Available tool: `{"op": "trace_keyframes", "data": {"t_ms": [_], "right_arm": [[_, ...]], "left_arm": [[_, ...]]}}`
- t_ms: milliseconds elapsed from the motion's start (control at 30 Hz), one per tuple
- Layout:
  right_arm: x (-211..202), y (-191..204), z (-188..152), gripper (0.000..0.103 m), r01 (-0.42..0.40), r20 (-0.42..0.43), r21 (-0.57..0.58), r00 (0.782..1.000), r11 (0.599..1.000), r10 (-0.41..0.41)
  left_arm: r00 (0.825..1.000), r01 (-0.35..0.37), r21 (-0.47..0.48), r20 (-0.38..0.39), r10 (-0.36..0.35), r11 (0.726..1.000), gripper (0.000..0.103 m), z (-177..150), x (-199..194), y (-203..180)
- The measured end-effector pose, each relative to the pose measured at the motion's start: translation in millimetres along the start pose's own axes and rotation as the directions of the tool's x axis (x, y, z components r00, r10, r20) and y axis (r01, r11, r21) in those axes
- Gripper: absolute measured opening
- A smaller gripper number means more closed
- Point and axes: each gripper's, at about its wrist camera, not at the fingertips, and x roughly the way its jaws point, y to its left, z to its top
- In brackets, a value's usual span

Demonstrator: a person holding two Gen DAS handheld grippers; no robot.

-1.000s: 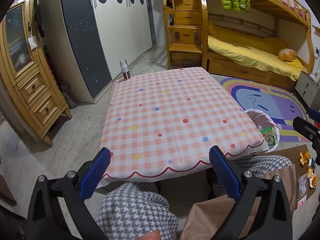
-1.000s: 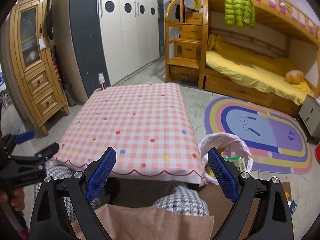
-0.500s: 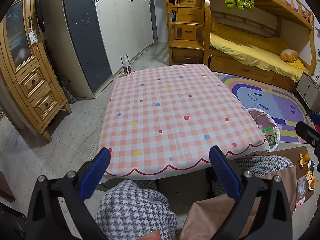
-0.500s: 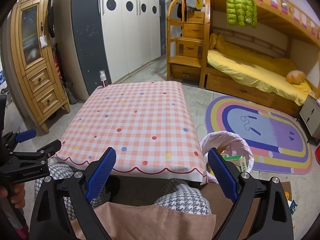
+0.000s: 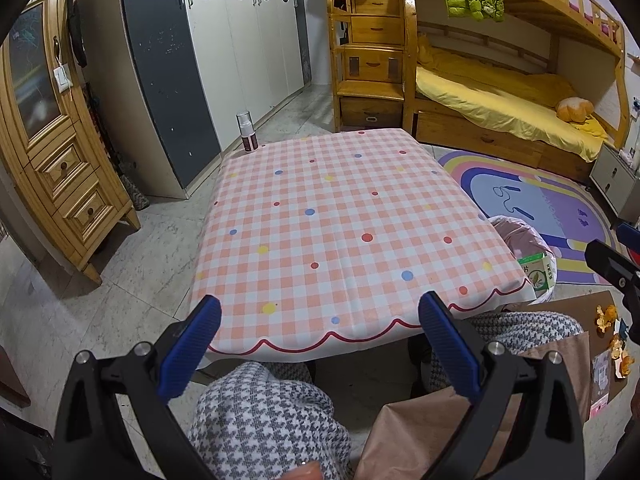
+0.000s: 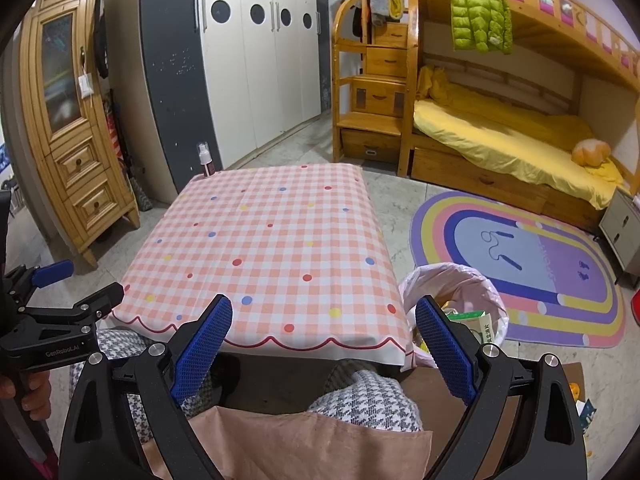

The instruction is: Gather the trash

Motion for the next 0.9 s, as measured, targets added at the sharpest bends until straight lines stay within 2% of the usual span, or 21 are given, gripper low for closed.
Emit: {"op": "trace_keyframes", "data": {"t_ms": [900], "right_arm": [[0.1,2.7,3.3,0.092,0.001,0.005,0.0,1.0,1.0,-0.001]], "left_arm": [[1.0,-0.003,-0.009,0.001,0.003,1.0,0.096,3.5,1.8,4.1]]}}
